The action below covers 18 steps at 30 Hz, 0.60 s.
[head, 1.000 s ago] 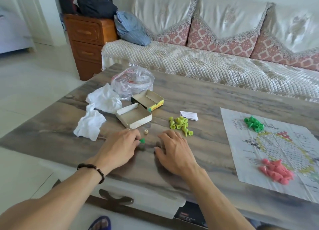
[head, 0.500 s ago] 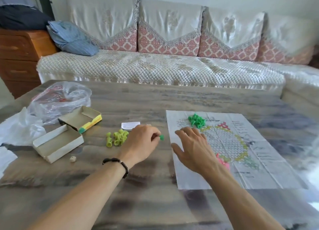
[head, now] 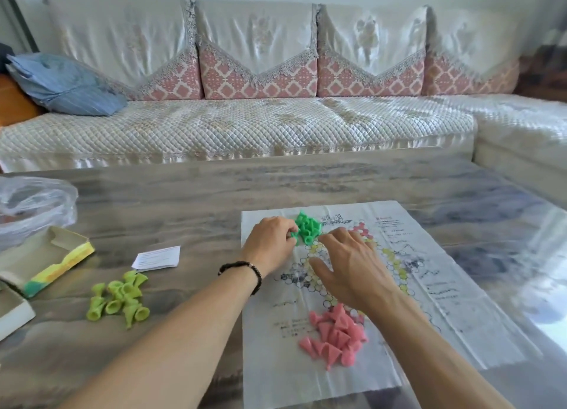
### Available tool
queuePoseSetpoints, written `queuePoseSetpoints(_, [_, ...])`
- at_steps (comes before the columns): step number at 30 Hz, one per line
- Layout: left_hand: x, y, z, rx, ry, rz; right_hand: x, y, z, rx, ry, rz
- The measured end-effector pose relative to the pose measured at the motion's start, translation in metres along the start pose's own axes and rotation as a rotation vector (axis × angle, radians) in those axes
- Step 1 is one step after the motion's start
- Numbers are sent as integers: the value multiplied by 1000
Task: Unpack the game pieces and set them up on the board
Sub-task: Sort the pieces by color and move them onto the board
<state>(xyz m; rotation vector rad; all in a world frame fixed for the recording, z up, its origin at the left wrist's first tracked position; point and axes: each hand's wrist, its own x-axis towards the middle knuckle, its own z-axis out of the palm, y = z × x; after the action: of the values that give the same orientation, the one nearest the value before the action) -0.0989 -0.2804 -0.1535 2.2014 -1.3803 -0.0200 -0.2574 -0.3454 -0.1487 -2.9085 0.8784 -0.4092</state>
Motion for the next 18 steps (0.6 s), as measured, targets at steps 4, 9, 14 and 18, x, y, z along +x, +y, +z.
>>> queuePoseSetpoints(4, [-10, -7, -6, 36, -13, 44, 1, -3, 4, -10, 3, -4])
queuePoseSetpoints(9, [-57, -25, -26, 217, 49, 158, -2, -21, -2, -2, 2, -28])
queuePoseSetpoints(14, [-109, -46, -63, 256, 110, 188, -4, -55, -14, -14, 24, -75])
queuePoseSetpoints(18, [-154, -79, -95, 295, 108, 152, -11, -105, -4, 9, 18, -149])
